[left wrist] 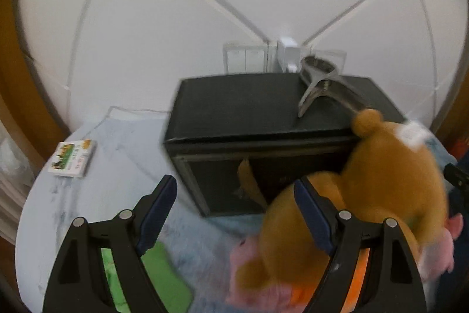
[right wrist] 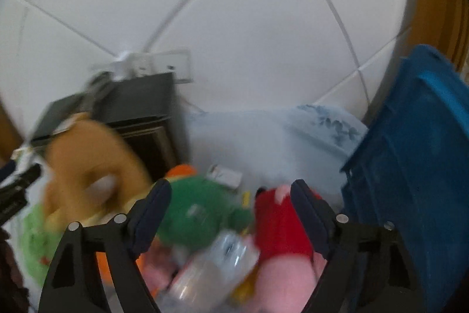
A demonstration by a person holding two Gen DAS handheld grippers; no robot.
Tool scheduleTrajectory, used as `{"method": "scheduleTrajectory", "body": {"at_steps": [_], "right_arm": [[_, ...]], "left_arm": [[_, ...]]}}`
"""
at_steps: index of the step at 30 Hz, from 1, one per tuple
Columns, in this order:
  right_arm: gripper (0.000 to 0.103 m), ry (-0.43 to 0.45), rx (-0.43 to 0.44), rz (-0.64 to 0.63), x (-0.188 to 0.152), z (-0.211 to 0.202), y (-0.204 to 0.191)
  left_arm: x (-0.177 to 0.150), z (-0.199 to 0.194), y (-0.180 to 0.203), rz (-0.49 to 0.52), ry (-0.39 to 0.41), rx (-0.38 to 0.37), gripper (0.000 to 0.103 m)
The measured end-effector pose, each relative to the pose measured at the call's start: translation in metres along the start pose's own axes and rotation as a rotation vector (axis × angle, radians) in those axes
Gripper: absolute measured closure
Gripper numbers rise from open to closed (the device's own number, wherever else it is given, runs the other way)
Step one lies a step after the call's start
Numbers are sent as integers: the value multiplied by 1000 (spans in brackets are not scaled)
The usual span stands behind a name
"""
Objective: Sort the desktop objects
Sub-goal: 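Grasp the brown bear plush with the left tool while the right tool also grips it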
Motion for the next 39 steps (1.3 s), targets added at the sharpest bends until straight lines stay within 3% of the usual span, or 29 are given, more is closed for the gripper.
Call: {"method": "scheduleTrajectory", "body": {"at_steps": [3, 5, 7, 8, 10, 12, 14, 16, 17, 21, 24, 27, 30, 33, 37, 39], "right_arm": [[19, -34, -38, 17, 11, 49, 4], [19, -76, -57, 27, 10, 82, 6], [41, -197, 46, 0, -14, 109, -9], [49, -214, 92, -16, -30, 105, -17], [49, -181, 59, -56, -42, 86, -18], [49, -201, 101, -65, -70, 53, -15], [49, -222, 109, -79, -92, 31, -13], [42, -253, 143, -91, -116, 8, -12], [29, -272, 166, -100, -133, -8, -11], [26, -253, 149, -62, -163, -66, 1], [20, -201, 192, 18, -155, -96, 10], [18, -163, 208, 20, -146, -116, -5], [18, -196, 237, 18, -165, -117, -25], [18, -275, 272, 12, -201, -102, -44], [17, -339, 322, -8, -239, -105, -69], [9, -352, 341, -14, -248, -109, -79]], "left_arm": [[-3, 25, 17, 30, -33, -65, 21], [-9, 19, 25, 51, 0, -83, 21], [-18, 7, 29, 90, 19, -76, 20], [-26, -4, 30, 105, 38, -94, 20], [-41, -28, 31, 112, 67, -106, 20], [-61, -54, 31, 113, 72, -144, 20], [-92, -78, 30, 124, 33, -151, 21], [-131, -86, 35, 180, -53, -168, 21], [-152, -87, 36, 201, -105, -171, 21], [-201, -105, 19, 204, -173, -164, 21], [-206, -122, 3, 142, -174, -171, 21], [-204, -140, -6, 100, -149, -202, 21], [-209, -146, -4, 119, -148, -225, 21], [-227, -134, -7, 164, -195, -191, 21], [-243, -137, -16, 120, -210, -274, 17], [-249, -140, -13, 137, -203, -284, 14]]}}
Point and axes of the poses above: each gripper's, at about its wrist camera, not at the fingertips, and z roughly the way its jaws point, y to its right, x to its top, the point moved 6 cm from there along z, roughly the way its jaws point, and after that the axes turned 4 degrees about z, right-handed, at the moved point
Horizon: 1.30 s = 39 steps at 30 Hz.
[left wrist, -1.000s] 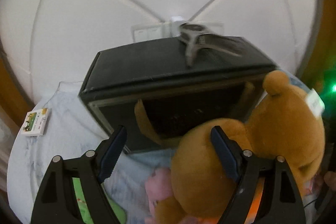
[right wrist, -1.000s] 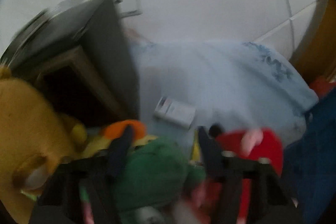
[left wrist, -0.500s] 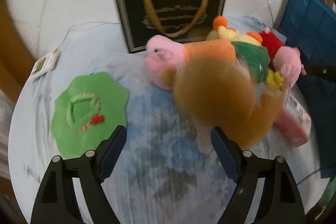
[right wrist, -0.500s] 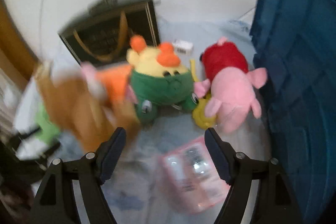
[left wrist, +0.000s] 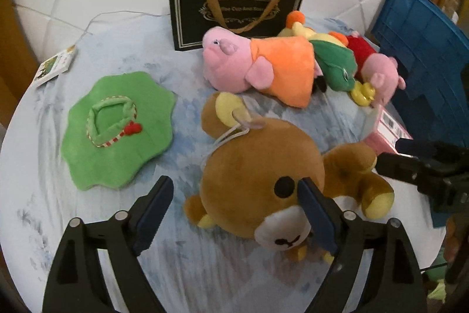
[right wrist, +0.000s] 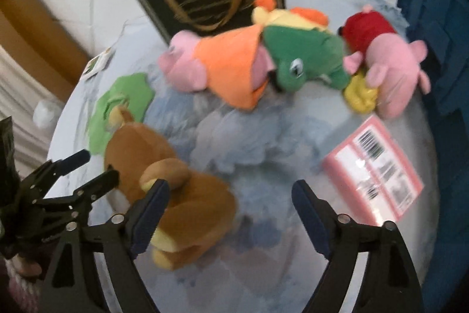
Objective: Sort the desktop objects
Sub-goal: 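Grasp the brown bear plush with the left tool while the right tool also grips it, then lift the brown bear with both tools and drop it into the blue bin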
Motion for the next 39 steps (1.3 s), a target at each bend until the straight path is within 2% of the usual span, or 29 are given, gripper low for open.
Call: {"method": "scheduleTrajectory", "body": {"at_steps": [6, 7, 9, 10, 12, 21, 23, 25, 27, 30, 34, 39], "right_arm": [[8, -33, 27, -11, -17, 3, -13], [11, -45, 19, -8, -20, 6, -13], [36, -50, 3, -16, -24, 6, -13], [38, -57, 8, -21, -26, 7, -13], [38, -77, 11, -19, -29, 12, -15], [37, -132, 17, -26, -37, 31, -20], [41, -143, 31, -20, -39, 32, -20], [42, -145, 41, -23, -40, 31, -21], [42, -142, 43, -19, -40, 31, -21], [42, -137, 47, -14, -39, 31, -20], [50, -122, 37, -43, -38, 31, -23], [53, -103, 39, -76, -44, 19, -28]], "left_arm": [[-4, -1, 7, 43, 3, -8, 11], [-5, -4, 7, 51, 1, -5, 11], [-9, -7, 8, 86, 4, 1, 11], [-11, -5, 9, 99, -2, 2, 8], [-15, 0, 10, 113, -10, -4, 2], [-19, 4, 18, 194, -37, -7, 1], [-23, 11, 22, 203, -63, -14, 1], [-28, 20, 28, 228, -91, 14, 1], [-30, 27, 33, 244, -89, 36, 1], [-27, 32, 36, 230, -78, 27, 1], [-27, 30, 37, 213, -67, 14, 9], [-30, 10, 39, 193, -34, 29, 11]]}}
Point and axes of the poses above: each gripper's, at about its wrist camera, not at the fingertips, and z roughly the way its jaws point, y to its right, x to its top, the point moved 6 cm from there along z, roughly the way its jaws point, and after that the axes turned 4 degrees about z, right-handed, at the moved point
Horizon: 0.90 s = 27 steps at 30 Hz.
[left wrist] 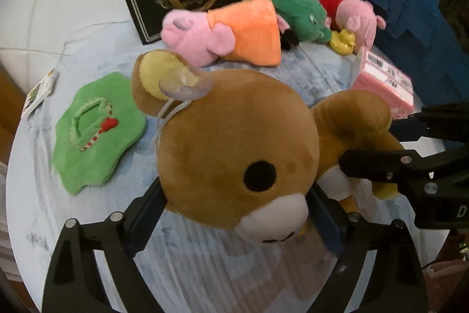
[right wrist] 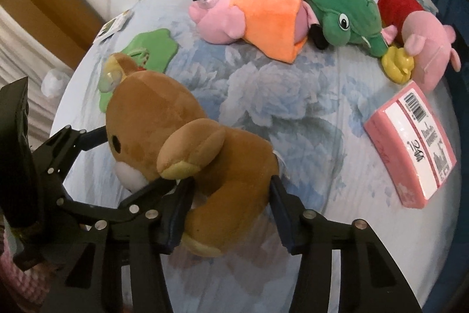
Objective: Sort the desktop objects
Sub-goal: 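Lift the brown bear with both tools and drop it into the blue bin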
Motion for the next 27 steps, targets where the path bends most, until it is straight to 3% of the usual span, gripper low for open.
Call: {"method": "scheduleTrajectory", "body": {"at_steps": [6, 12, 19, 27], "right_arm": [[53, 103, 9, -45, -5, -49, -12], [54, 270, -5, -83, -14, -133, -15], [54, 478, -92, -78, -28, -243, 8], [55, 702, -224, -19, -54, -357, 55]], "left_arm": [[10, -56, 11, -20, 119, 34, 11], [35, -126, 45, -5, 278, 43, 11], [79, -199, 111, 67, 480, 1, 11], [131, -268, 197, 175, 676, -102, 11]]}}
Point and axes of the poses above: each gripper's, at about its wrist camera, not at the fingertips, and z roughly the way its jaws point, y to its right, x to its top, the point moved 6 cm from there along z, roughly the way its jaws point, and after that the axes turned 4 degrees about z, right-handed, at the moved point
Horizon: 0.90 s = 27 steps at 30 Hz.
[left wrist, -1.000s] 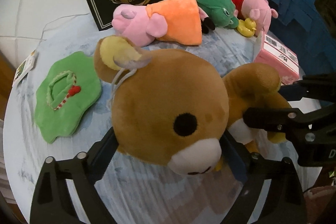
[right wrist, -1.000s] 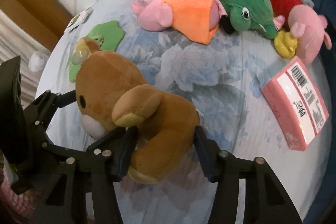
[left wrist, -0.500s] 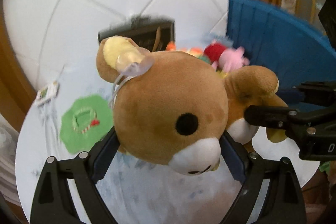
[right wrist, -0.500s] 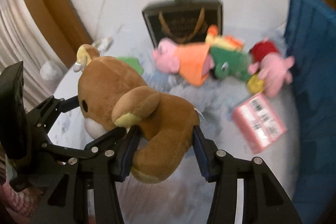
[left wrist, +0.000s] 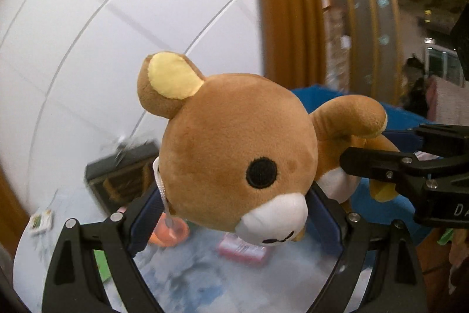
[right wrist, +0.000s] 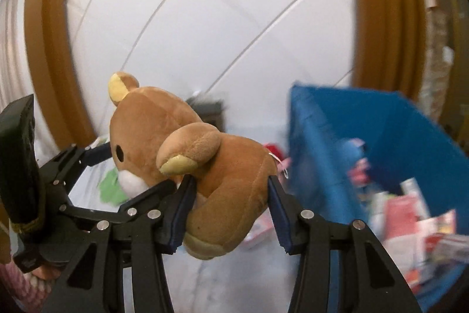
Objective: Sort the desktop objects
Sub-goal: 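Lift the brown bear with both tools and drop it into the blue bin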
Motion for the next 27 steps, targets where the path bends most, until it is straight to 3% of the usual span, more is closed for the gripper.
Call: {"method": "scheduleTrajectory", "body": {"at_steps": [7, 13, 21, 27], "right_arm": [[55, 108, -125, 46, 19, -59, 66], [55, 145, -198, 101, 22, -85, 122], [55, 99, -255, 187, 12, -88, 209], [52, 28, -242, 237, 0, -66, 253]], "left_arm": [[46, 10, 66, 44, 60, -97, 11], [72, 29, 128, 69, 43, -173, 11], [78, 89, 195, 85, -99, -222, 11], [68, 117, 219, 103, -196, -187, 11]]}}
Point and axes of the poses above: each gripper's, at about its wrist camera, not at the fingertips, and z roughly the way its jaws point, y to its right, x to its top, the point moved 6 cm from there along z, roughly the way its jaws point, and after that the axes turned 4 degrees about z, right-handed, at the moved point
